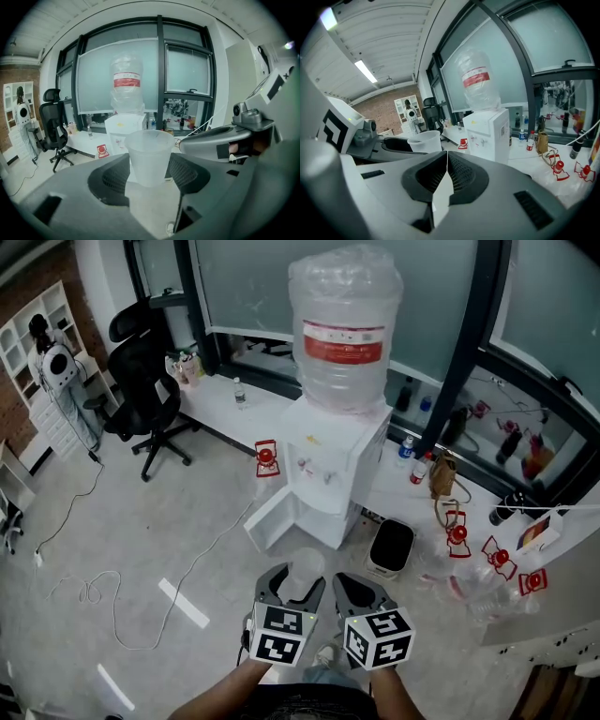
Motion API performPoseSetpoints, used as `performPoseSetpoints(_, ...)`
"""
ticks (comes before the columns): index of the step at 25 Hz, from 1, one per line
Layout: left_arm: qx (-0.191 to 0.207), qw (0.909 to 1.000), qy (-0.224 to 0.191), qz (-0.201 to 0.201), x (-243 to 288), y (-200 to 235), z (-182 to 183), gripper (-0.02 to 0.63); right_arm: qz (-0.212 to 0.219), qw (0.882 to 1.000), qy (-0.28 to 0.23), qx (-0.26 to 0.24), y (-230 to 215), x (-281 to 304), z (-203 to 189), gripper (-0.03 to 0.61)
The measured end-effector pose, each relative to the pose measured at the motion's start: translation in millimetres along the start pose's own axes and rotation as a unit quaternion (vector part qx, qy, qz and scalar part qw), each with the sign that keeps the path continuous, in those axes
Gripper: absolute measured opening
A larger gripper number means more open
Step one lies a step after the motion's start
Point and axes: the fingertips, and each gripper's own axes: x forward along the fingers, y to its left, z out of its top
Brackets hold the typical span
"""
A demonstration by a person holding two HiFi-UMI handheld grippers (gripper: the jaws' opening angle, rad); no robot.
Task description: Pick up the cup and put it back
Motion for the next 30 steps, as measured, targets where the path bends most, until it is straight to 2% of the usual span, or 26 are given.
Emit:
performPoseSetpoints(9, -0.012, 0.9994, 0.008, 0.031, 28.4, 4.7, 9.5, 0.265, 0.028, 0.999, 0.005, -0.023, -25.4, 14.1, 17.2, 0.021)
performPoseSetpoints(17, -0.007, 0.9992, 0.011, 0.037, 33.6, 0.0, 10.5, 0.265, 0.046, 0.998, 0.004, -0.035, -31.3, 21.1, 22.5, 0.021)
performPoseSetpoints(24, 0.002, 0.9995, 0.001, 0.033, 54.3, 3.3, 22.3, 0.265, 0.036, 0.999, 0.002, -0.035, -49.5, 32.7, 28.6, 0.021)
performPoseSetpoints(30, 0.004, 0.9996, -0.005, 0.027, 79.1, 23.2, 20.7, 0.265, 0.024, 0.999, 0.005, -0.031, -64.7, 58.9, 28.4, 0.021)
